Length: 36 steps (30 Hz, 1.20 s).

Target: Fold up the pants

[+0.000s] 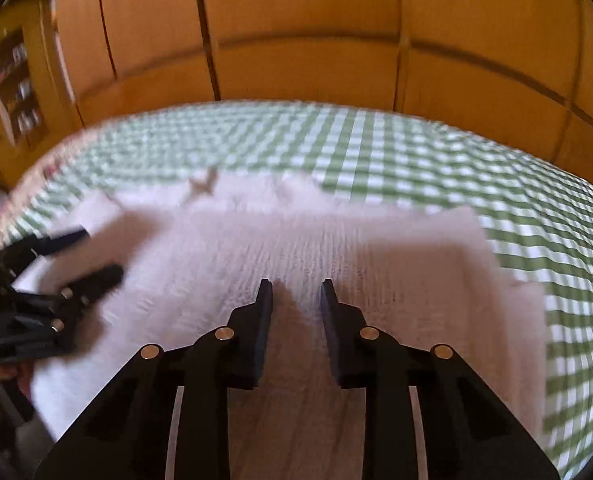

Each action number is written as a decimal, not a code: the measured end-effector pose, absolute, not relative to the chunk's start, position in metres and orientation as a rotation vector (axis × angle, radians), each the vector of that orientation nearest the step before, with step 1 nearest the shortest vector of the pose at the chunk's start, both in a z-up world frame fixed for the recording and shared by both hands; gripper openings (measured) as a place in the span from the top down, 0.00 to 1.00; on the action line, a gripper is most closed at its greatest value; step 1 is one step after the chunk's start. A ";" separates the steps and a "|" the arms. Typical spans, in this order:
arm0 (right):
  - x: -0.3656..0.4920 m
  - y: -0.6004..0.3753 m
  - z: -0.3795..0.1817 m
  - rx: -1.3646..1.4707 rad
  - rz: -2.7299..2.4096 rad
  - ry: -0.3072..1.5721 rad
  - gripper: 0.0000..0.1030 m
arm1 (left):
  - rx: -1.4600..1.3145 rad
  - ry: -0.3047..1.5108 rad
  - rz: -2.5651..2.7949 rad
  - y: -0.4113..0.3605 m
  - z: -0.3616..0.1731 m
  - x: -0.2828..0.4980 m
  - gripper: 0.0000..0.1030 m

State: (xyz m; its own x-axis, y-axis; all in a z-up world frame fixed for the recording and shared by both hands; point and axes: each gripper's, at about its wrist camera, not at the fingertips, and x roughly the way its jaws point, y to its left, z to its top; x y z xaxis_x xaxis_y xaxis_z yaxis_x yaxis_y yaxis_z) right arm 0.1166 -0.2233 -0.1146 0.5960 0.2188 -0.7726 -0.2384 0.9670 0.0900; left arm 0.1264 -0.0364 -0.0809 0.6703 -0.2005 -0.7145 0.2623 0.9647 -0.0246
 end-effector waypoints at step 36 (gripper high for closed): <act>0.053 -0.261 -0.097 0.173 0.063 0.843 0.16 | -0.081 0.722 -0.276 0.045 -0.072 0.056 0.02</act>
